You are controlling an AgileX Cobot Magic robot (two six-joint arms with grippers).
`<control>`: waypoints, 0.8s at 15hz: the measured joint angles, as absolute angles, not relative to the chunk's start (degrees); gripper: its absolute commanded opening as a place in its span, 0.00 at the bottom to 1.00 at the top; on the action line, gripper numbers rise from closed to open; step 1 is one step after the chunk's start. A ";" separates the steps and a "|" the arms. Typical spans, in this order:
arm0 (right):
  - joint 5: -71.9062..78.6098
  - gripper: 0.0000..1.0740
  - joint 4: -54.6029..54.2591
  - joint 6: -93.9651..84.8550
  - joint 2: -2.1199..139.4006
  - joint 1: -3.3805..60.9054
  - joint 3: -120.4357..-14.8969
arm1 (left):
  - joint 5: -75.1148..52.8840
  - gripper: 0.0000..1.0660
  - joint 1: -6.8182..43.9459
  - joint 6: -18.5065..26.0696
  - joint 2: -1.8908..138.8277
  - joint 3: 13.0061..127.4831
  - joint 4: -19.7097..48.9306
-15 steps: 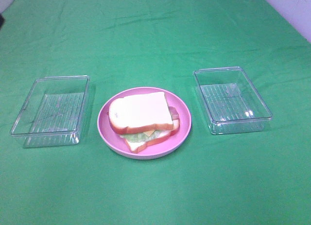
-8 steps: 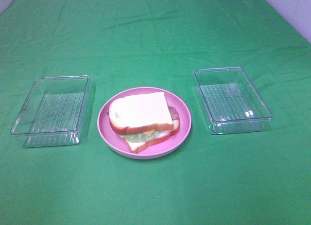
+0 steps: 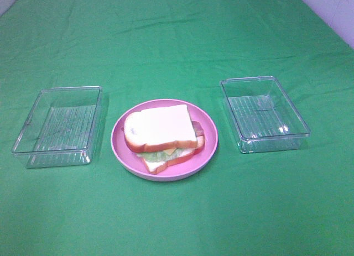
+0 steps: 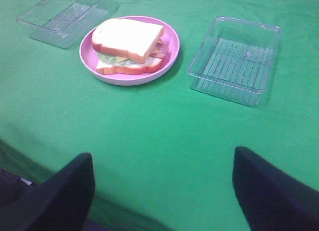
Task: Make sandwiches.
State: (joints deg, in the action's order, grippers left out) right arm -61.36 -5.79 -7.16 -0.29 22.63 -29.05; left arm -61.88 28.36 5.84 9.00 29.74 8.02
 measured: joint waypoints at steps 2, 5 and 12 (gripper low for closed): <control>-61.36 0.68 -5.79 -7.16 -0.29 22.63 -29.05 | -60.39 0.78 28.36 5.84 8.94 28.93 7.96; -61.36 0.68 -5.79 -7.16 -0.29 22.63 -29.05 | -60.16 0.78 28.36 5.84 8.94 28.82 7.96; -61.36 0.68 -5.79 -7.16 -0.29 22.63 -29.05 | -60.10 0.78 28.36 5.84 8.94 28.82 7.96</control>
